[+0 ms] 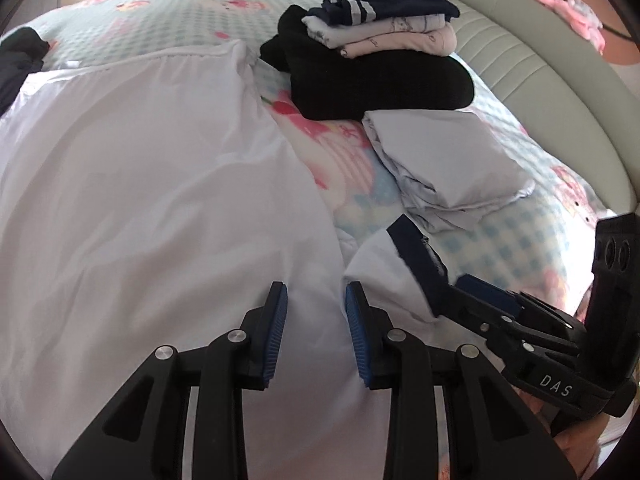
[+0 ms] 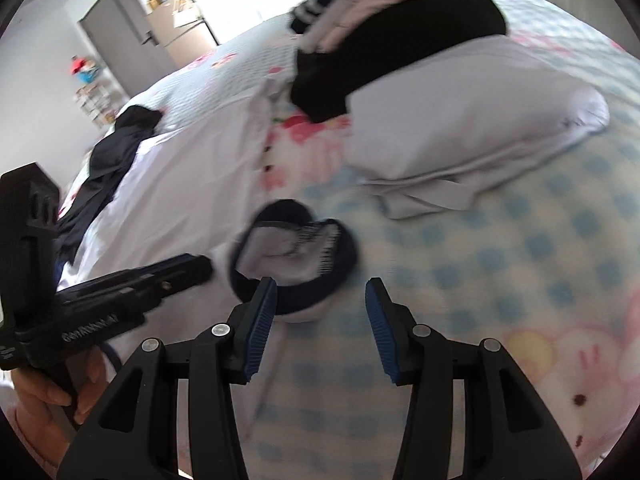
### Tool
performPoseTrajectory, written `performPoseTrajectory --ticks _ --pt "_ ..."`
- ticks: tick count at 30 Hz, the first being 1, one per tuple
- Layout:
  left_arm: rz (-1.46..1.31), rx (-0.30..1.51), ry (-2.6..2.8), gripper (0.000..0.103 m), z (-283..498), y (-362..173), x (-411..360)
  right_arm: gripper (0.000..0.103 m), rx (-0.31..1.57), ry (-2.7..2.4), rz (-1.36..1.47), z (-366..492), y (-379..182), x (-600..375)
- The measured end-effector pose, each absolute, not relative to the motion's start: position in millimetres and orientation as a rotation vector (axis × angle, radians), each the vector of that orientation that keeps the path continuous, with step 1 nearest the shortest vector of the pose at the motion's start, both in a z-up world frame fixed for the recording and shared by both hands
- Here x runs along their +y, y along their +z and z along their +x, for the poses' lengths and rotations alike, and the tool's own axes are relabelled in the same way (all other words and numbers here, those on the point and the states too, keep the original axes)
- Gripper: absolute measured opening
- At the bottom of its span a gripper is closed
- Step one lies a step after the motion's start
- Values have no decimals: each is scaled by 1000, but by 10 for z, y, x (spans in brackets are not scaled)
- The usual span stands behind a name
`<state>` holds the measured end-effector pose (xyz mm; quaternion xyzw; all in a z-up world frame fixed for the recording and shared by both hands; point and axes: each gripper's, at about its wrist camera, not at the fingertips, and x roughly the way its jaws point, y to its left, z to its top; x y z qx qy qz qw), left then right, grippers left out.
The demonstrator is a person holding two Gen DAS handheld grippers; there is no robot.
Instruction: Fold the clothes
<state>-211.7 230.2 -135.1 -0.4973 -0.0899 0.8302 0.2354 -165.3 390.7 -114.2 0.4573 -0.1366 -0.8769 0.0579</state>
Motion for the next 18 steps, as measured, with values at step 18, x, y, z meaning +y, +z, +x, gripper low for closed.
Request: performPoseTrajectory --ticks 18 --pt "-1350 -248 2235 33 -2017 -1390 2361 25 -564 -2704 1438 -1752 -1280 4013"
